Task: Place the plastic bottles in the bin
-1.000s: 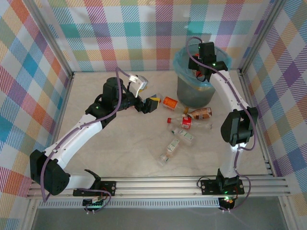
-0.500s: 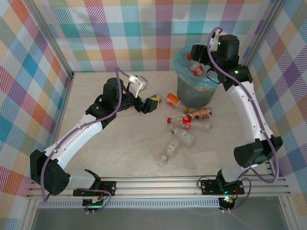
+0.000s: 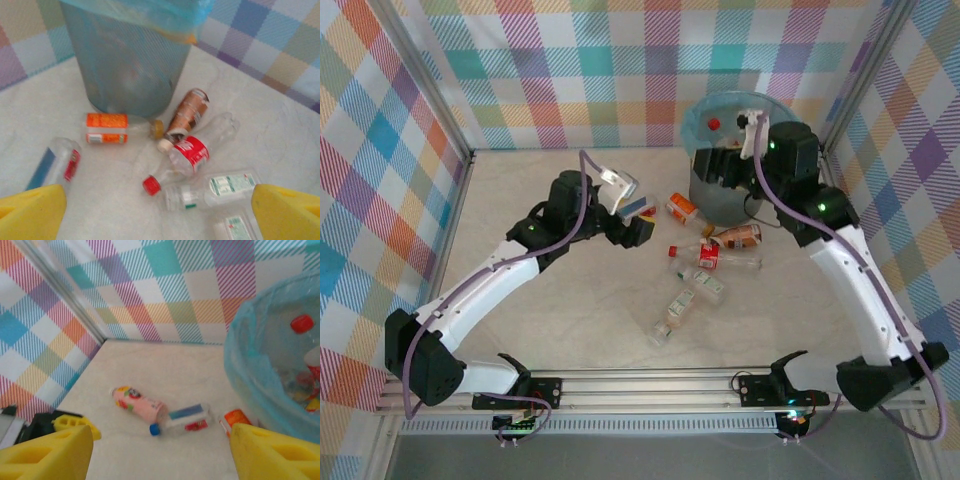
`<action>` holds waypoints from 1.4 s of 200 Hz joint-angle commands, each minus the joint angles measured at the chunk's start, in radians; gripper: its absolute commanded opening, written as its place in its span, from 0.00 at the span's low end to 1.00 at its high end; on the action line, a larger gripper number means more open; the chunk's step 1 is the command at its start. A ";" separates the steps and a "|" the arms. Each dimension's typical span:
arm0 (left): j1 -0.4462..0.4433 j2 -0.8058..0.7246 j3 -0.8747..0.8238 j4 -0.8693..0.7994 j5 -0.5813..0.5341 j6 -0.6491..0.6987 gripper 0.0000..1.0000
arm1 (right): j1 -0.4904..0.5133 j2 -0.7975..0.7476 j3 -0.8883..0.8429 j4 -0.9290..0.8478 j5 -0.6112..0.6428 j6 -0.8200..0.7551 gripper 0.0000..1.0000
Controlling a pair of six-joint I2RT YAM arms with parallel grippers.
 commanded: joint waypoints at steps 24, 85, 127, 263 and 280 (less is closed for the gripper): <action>-0.198 0.014 -0.022 -0.187 -0.107 -0.027 0.95 | 0.003 -0.198 -0.201 -0.051 -0.025 -0.043 0.73; -0.462 0.121 -0.151 -0.132 -0.279 -0.280 0.95 | 0.003 -0.447 -0.474 -0.050 0.058 -0.085 0.77; -0.547 0.272 -0.132 -0.120 -0.325 -0.374 0.93 | 0.003 -0.525 -0.538 -0.013 0.072 -0.084 0.78; -0.563 0.430 -0.133 -0.088 -0.411 -0.402 0.81 | 0.003 -0.537 -0.574 -0.014 0.049 -0.044 0.78; -0.564 0.437 -0.132 -0.088 -0.429 -0.396 0.78 | 0.003 -0.536 -0.576 -0.015 0.051 -0.044 0.79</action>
